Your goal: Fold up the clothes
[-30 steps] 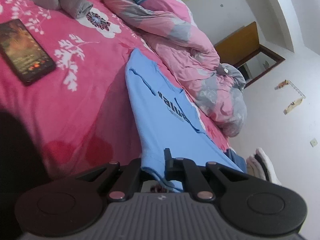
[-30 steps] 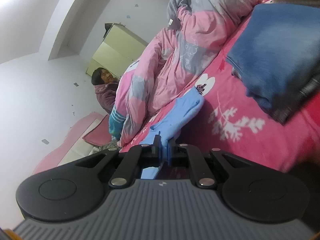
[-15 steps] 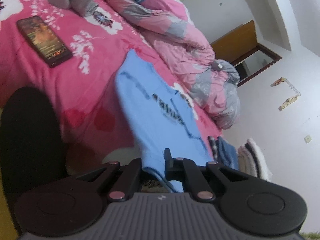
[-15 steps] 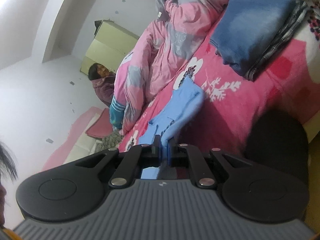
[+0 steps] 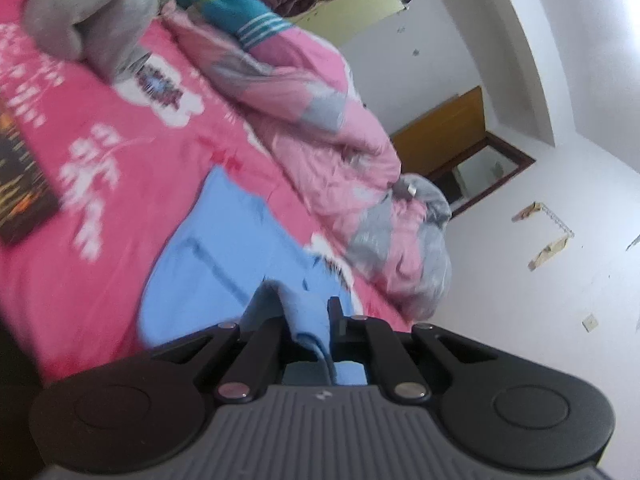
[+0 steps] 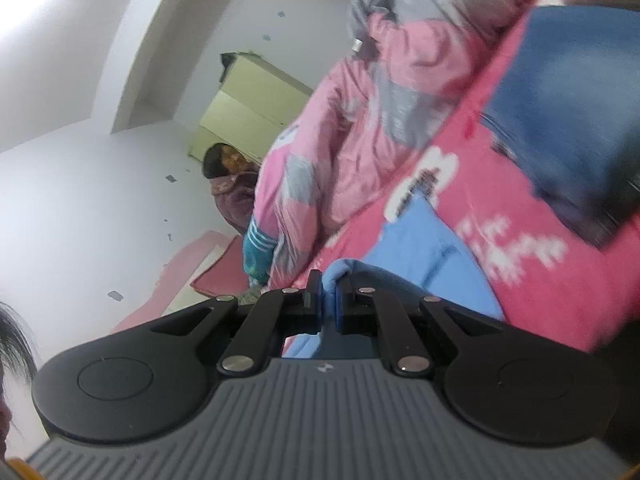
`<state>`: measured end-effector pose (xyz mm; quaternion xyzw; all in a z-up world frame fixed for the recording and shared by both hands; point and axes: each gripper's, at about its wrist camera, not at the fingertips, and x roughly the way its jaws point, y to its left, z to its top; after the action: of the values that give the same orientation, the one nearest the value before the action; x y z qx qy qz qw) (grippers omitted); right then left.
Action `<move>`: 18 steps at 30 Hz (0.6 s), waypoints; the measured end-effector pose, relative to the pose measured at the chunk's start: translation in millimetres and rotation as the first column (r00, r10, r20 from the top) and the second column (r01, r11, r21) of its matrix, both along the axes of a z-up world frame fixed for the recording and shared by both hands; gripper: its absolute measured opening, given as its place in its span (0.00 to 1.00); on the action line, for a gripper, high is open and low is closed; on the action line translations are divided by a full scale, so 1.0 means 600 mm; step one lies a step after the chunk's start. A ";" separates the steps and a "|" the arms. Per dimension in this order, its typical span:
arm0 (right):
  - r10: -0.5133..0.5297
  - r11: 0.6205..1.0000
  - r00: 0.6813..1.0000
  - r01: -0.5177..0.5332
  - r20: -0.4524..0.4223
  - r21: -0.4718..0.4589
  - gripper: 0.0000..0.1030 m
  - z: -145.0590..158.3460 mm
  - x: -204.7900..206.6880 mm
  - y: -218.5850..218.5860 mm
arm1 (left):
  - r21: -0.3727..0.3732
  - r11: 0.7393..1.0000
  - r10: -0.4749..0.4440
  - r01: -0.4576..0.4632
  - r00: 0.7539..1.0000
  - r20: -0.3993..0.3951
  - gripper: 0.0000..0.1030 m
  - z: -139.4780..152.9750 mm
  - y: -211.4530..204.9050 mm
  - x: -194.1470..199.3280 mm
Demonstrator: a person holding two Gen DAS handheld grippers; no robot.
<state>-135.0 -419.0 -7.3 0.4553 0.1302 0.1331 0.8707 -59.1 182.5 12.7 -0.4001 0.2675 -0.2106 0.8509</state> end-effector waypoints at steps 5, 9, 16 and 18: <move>-0.008 1.000 0.999 0.008 0.040 -0.021 0.04 0.009 0.109 -0.010 | 0.054 0.998 0.025 -0.025 1.000 0.003 0.03 0.004 -0.020 0.126; -0.019 0.999 0.999 0.020 0.038 -0.028 0.04 0.002 0.213 -0.025 | 0.088 0.995 0.052 -0.053 0.999 0.007 0.03 -0.009 -0.035 0.239; -0.027 0.999 0.999 0.025 -0.042 -0.042 0.04 -0.051 0.386 -0.036 | 0.129 0.989 0.086 -0.077 0.994 -0.072 0.03 -0.081 -0.048 0.394; -0.028 0.999 0.997 0.025 -0.072 -0.041 0.04 -0.073 0.426 -0.040 | 0.137 0.988 0.091 -0.077 0.991 -0.103 0.03 -0.108 -0.048 0.425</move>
<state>120.5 -442.8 -50.9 0.4438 0.1584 0.1023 0.8760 195.7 153.6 -51.9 -0.3645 0.3097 -0.1343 0.8679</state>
